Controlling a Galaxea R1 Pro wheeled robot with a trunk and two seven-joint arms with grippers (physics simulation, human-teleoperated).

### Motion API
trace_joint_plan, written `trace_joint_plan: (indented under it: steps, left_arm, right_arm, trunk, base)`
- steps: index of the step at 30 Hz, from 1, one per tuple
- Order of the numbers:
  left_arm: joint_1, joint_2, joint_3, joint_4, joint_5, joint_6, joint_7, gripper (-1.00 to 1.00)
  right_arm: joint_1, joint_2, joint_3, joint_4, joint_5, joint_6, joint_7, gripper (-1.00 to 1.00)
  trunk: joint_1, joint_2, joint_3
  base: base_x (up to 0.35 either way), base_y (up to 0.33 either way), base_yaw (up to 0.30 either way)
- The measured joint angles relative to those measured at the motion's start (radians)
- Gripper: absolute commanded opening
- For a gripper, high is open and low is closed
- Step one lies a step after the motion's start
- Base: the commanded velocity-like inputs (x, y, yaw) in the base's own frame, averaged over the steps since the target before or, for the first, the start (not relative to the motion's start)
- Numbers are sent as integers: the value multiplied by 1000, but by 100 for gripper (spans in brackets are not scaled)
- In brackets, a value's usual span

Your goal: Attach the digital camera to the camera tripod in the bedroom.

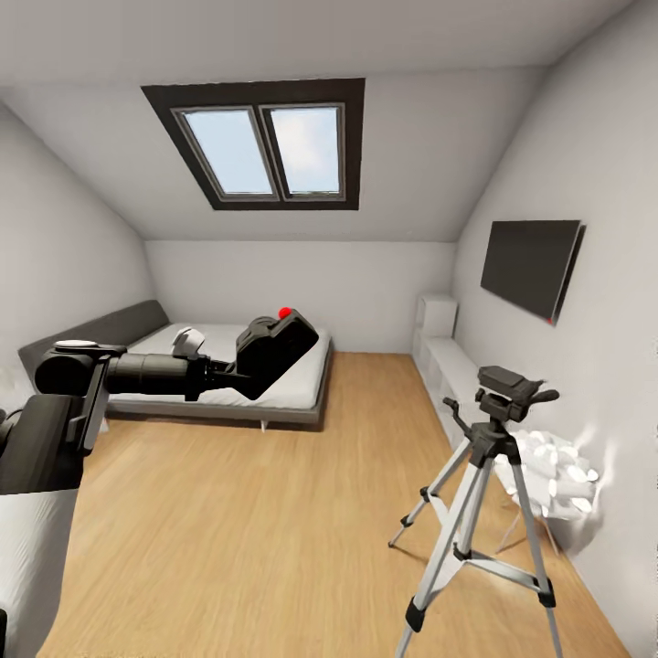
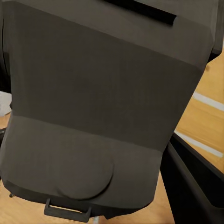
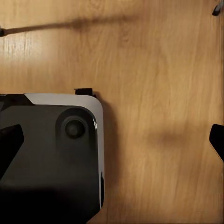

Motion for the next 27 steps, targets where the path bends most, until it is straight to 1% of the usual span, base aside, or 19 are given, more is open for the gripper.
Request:
trace_joint_plan:
  steps: [7, 11, 19, 27]
  left_arm:
    - [0, 0, 0, 0, 0, 0, 0, -100]
    - [0, 0, 0, 0, 0, 0, 0, -100]
    - [0, 2, 0, 1, 0, 0, 0, -100]
    - [0, 5, 0, 2, 0, 0, 0, -100]
  right_arm:
    - [0, 0, 0, 0, 0, 0, 0, 100]
    - [0, 0, 0, 0, 0, 0, 0, 100]
    - [0, 0, 0, 0, 0, 1, 0, 100]
    - [0, 1, 0, 0, 0, 1, 0, 100]
  trunk:
    - [0, 0, 0]
    - [0, 0, 0]
    - [0, 0, 0]
    - [0, 0, 0]
  base:
    - [0, -301, 18]
    - [0, -224, 4]
    - [0, -68, 25]
    - [0, -11, 182]
